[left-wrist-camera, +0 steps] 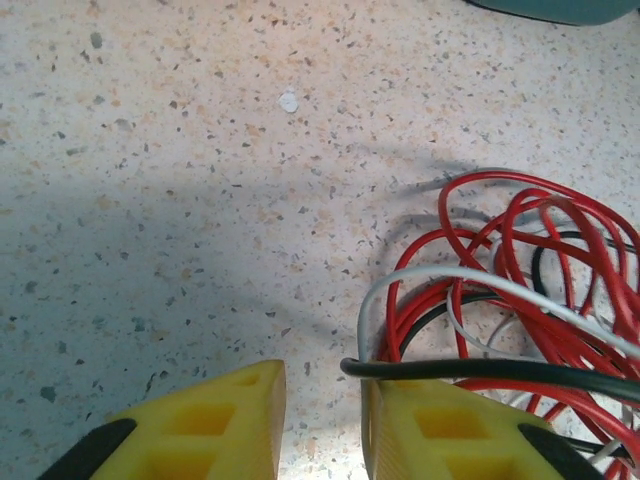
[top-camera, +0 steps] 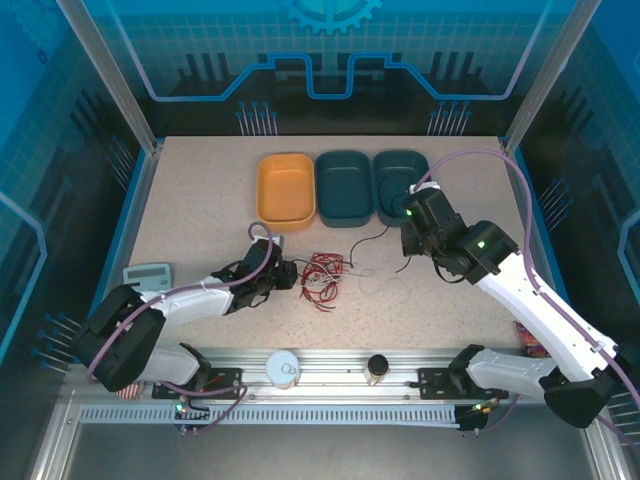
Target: Untangle the cables
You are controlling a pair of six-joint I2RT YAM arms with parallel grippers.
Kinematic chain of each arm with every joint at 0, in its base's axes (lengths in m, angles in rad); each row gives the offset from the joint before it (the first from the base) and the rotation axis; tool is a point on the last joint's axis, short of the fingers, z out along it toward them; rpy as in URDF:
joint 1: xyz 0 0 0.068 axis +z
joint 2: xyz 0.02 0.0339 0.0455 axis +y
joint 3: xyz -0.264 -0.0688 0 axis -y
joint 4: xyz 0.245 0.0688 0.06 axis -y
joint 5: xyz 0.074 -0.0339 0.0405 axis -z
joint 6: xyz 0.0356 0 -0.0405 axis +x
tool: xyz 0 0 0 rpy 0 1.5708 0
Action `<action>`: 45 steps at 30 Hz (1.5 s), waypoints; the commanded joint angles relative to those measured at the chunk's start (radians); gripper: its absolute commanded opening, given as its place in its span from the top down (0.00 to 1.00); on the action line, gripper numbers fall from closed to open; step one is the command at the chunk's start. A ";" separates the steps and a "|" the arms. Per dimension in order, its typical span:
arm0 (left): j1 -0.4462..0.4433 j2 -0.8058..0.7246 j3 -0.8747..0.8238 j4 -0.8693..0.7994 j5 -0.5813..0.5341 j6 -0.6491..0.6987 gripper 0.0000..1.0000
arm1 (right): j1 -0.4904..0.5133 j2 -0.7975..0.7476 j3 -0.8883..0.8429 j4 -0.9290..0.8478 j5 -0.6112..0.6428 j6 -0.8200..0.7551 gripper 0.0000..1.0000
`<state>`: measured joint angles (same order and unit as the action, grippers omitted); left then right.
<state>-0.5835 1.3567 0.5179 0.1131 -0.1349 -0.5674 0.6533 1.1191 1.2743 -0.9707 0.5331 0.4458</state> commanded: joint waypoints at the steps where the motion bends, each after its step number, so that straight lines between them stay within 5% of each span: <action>1: 0.011 -0.041 -0.010 -0.020 0.002 0.018 0.67 | -0.014 -0.003 0.008 0.032 -0.016 0.017 1.00; 9: 0.010 -0.065 -0.013 -0.021 0.017 0.010 0.61 | -0.022 -0.022 0.105 0.042 -0.022 -0.038 1.00; 16: 0.011 -0.078 -0.018 -0.028 0.020 0.003 0.52 | -0.022 -0.063 0.172 0.105 -0.152 -0.058 1.00; 28: 0.008 -0.152 0.017 -0.034 0.105 -0.003 0.05 | -0.018 -0.037 0.308 0.095 -0.268 -0.094 1.00; 45: -0.150 0.125 0.251 0.039 0.055 0.077 0.01 | 0.049 0.056 0.435 0.072 -0.312 -0.114 1.00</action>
<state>-0.7200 1.4258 0.7288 0.1291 -0.0597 -0.5205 0.6876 1.1767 1.6634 -0.8913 0.2230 0.3523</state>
